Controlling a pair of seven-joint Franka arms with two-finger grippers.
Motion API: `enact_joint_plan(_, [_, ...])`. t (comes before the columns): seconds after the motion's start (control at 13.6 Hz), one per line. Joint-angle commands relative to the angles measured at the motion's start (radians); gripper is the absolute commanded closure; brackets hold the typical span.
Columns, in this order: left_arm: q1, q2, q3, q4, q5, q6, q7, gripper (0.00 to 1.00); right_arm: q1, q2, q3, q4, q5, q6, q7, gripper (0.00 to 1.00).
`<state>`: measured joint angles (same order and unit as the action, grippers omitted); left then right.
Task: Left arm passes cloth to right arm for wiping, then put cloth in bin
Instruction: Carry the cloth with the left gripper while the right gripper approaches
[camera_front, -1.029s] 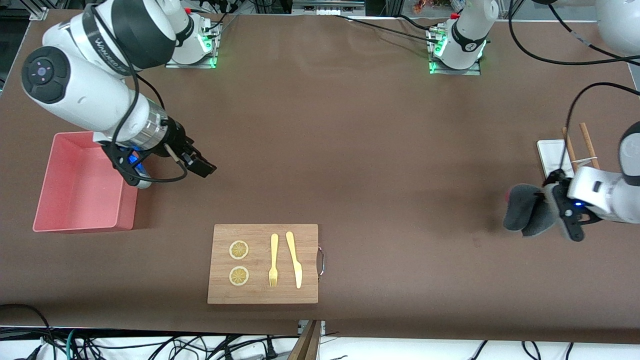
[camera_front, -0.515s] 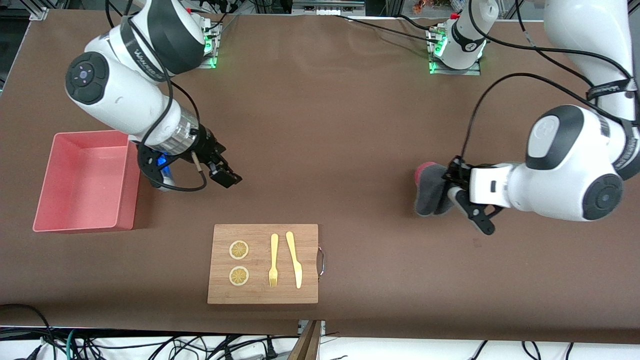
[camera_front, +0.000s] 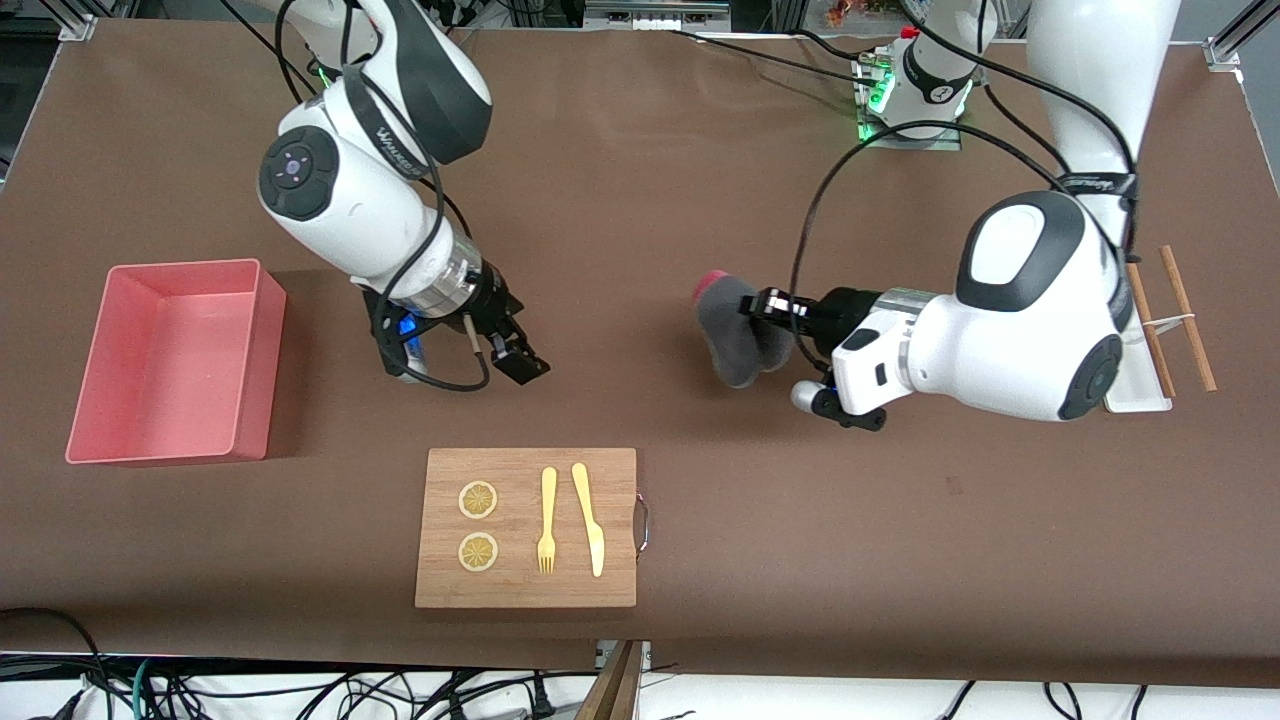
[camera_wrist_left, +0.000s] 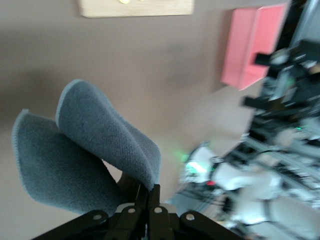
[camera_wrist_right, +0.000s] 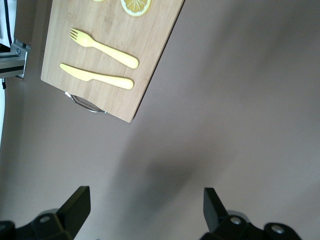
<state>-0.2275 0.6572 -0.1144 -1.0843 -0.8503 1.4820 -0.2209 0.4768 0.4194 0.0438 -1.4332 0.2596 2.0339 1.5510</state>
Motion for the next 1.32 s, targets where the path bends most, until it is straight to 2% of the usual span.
enact_joint_plan(0.0, [-0.003, 0.018, 0.016, -0.005, -0.125, 0.015, -0.081, 1.00, 0.016, 0.007, -0.004, 0.002, 0.026, 0.014, 0.052, 0.00])
enact_joint_plan(0.29, [-0.003, 0.067, 0.016, -0.005, -0.390, 0.020, -0.150, 1.00, 0.016, 0.010, -0.005, 0.002, 0.186, 0.014, 0.058, 0.00])
enact_joint_plan(0.51, [-0.022, 0.073, 0.016, -0.003, -0.427, 0.056, -0.204, 1.00, 0.017, 0.030, -0.005, 0.002, 0.245, 0.014, 0.060, 0.00])
enact_joint_plan(0.74, [-0.052, 0.078, 0.016, -0.005, -0.493, 0.165, -0.204, 1.00, 0.023, 0.035, -0.004, -0.001, 0.312, 0.006, 0.060, 0.00])
enact_joint_plan(0.88, [-0.075, 0.079, 0.016, -0.003, -0.512, 0.233, -0.206, 1.00, 0.031, 0.051, -0.004, -0.003, 0.340, 0.002, 0.075, 0.00])
enact_joint_plan(1.1, [-0.076, 0.079, 0.016, -0.003, -0.535, 0.247, -0.210, 1.00, 0.048, 0.071, -0.004, -0.003, 0.351, 0.000, 0.109, 0.01])
enact_joint_plan(1.18, [-0.076, 0.079, 0.016, -0.003, -0.535, 0.247, -0.222, 1.00, 0.054, 0.073, -0.004, -0.003, 0.351, 0.000, 0.107, 0.22])
enact_joint_plan(1.25, [-0.075, 0.078, 0.016, -0.002, -0.535, 0.247, -0.236, 1.00, 0.052, 0.076, -0.004, 0.000, 0.357, 0.002, 0.106, 0.60])
